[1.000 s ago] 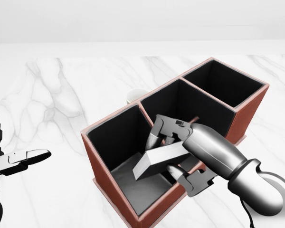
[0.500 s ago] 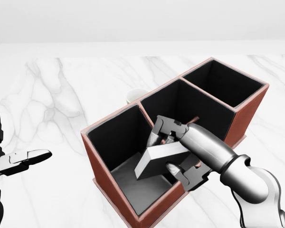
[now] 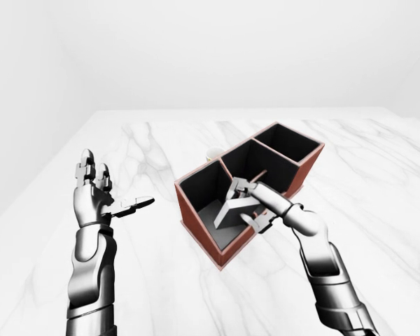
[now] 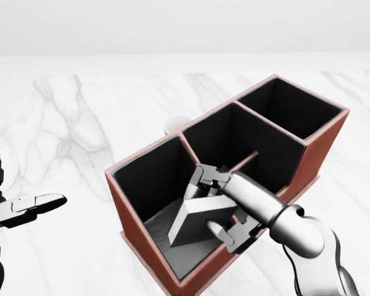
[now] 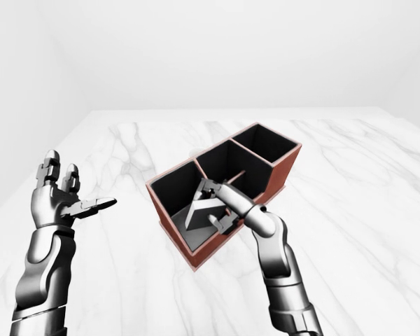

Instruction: Pick up the book and place it in the left compartment of the caddy.

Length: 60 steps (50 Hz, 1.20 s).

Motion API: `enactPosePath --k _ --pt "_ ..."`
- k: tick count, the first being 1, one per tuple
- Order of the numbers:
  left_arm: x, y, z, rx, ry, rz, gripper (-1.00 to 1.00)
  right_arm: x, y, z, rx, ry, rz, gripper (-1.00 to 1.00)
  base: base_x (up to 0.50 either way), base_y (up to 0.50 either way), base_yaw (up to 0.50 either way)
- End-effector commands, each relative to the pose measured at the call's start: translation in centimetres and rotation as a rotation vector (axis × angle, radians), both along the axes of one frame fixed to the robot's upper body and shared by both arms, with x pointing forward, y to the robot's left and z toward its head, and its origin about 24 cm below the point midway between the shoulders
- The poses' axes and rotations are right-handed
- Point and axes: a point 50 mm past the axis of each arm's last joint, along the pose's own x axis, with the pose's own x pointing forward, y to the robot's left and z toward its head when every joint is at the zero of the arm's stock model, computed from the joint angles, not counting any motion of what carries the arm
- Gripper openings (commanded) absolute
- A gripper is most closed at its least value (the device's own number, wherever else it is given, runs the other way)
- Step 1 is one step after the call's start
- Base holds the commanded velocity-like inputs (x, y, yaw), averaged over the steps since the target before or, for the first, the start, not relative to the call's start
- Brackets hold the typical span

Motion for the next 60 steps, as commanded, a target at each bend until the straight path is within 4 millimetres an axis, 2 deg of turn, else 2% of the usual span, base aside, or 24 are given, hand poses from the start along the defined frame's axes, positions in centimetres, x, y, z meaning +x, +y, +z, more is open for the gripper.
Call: enactPosePath --k 1,10,21,31,45,46,47,48,60 --pt "0.0 -0.1 -0.1 0.001 0.005 -0.003 1.0 0.5 0.2 -0.2 0.033 0.02 0.004 -1.0 0.0 0.0 0.0" --pt "0.0 0.0 -0.1 0.001 0.006 -0.003 1.0 0.9 0.2 -0.5 0.006 0.034 -0.01 -1.0 0.0 0.0 0.0" --pt "0.1 -0.1 -0.3 0.0 0.012 -0.005 1.0 0.9 1.1 -0.2 -0.022 0.014 0.012 -1.0 0.0 0.0 0.0" --pt "0.0 0.0 0.0 -0.001 0.0 -0.001 1.0 1.0 1.7 -1.0 -0.029 0.044 0.017 -1.0 0.0 0.0 0.0" --pt "0.1 0.0 0.0 0.0 0.002 -0.005 1.0 0.9 1.7 -1.4 -0.048 0.055 0.015 -1.0 0.0 0.0 0.0" --pt "0.1 0.0 -0.1 -0.001 0.004 -0.006 1.0 0.9 1.7 -1.4 -0.049 0.055 0.014 -0.7 0.0 0.0 0.0" --pt "0.1 0.0 -0.1 0.0 0.004 -0.007 1.0 0.8 1.7 -1.4 -0.052 0.056 0.015 0.24 0.0 0.0 0.0" --pt "0.1 0.0 -0.1 0.0 0.004 -0.007 1.0 0.8 1.7 -1.5 -0.049 0.06 0.014 1.0 0.0 0.0 0.0" --pt "0.1 0.0 0.0 -0.001 0.002 -0.005 1.0 0.8 1.5 -2.0 -0.043 0.085 0.007 1.0 0.0 0.0 0.0"
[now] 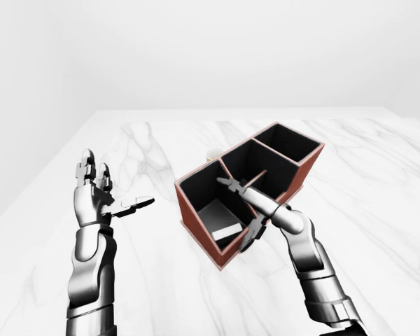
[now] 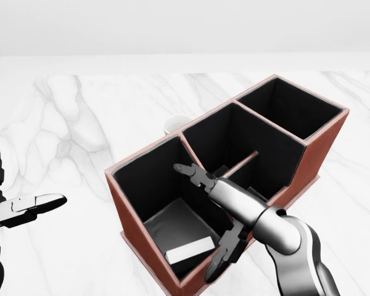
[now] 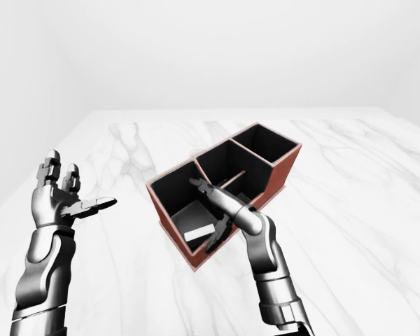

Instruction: Pick up the book and place it in the left compartment of the caddy.

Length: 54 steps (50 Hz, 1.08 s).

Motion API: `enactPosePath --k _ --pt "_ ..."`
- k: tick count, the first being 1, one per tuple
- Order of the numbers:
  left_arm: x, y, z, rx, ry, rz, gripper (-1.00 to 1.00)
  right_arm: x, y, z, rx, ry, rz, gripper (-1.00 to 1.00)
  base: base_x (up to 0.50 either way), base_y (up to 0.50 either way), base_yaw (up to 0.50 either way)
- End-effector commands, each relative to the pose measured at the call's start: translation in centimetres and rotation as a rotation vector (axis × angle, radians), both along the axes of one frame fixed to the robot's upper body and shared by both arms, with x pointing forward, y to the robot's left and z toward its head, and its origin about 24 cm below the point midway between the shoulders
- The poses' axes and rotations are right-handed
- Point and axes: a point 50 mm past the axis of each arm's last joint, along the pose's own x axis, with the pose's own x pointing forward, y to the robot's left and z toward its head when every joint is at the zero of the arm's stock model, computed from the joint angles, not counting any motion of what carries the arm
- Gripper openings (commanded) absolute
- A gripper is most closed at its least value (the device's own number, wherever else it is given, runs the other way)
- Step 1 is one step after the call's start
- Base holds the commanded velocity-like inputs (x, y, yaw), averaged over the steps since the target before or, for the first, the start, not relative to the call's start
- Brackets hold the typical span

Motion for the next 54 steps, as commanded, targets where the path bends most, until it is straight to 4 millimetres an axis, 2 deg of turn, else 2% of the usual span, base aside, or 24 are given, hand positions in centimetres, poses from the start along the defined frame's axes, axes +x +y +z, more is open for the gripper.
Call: enactPosePath --k 1,11,16,20,22,23,25,26,27,31,37,45,54 --pt "0.0 0.0 0.0 -0.001 -0.001 0.001 1.0 0.0 -0.1 -0.2 0.013 0.01 -0.004 1.0 0.0 0.0 0.0" --pt "0.2 0.0 -0.3 -0.003 0.013 0.0 1.0 -0.1 0.0 -0.1 0.018 0.005 -0.003 1.0 0.0 0.0 0.0" --pt "0.1 0.0 -0.2 -0.001 0.008 0.0 1.0 -0.7 0.4 1.5 0.015 -0.07 0.019 1.0 0.0 0.0 0.0" --pt "0.1 0.1 -0.1 -0.003 0.007 0.001 1.0 -1.7 0.8 5.2 0.019 -0.243 0.046 1.0 0.0 0.0 0.0" --pt "0.1 0.1 -0.2 -0.003 0.008 0.002 1.0 -2.8 1.2 8.1 0.014 -0.385 0.072 1.0 0.0 0.0 0.0" --pt "0.1 0.1 -0.3 -0.004 0.013 0.001 1.0 -4.0 1.6 10.6 -0.004 -0.514 0.099 1.0 0.0 0.0 0.0" --pt "0.0 0.1 -0.1 -0.003 0.003 0.002 1.0 -5.4 1.9 13.1 -0.011 -0.647 0.134 1.0 0.0 0.0 0.0" --pt "0.0 0.1 0.0 -0.003 0.002 0.002 1.0 -5.5 2.0 13.2 -0.009 -0.652 0.139 1.0 0.0 0.0 0.0" --pt "0.0 0.1 -0.1 -0.004 0.006 0.001 1.0 -7.3 2.5 15.4 -0.039 -0.791 0.19 1.0 0.0 0.0 0.0" --pt "-0.1 0.0 0.0 -0.002 -0.001 0.001 1.0 -10.3 3.0 18.4 -0.049 -0.997 0.279 1.0 0.0 0.0 0.0" --pt "-0.1 0.0 0.1 0.0 -0.005 0.0 1.0 -10.7 2.6 19.1 -0.162 -1.095 0.169 1.0 0.0 0.0 0.0" --pt "-0.1 0.0 0.0 0.0 -0.002 0.0 1.0 -9.7 2.4 20.0 -0.489 -1.217 -0.191 1.0 0.0 0.0 0.0" --pt "-0.2 -0.1 0.0 0.001 -0.004 -0.001 1.0 -11.1 2.3 20.2 -0.486 -1.266 -0.249 1.0 0.0 0.0 0.0"
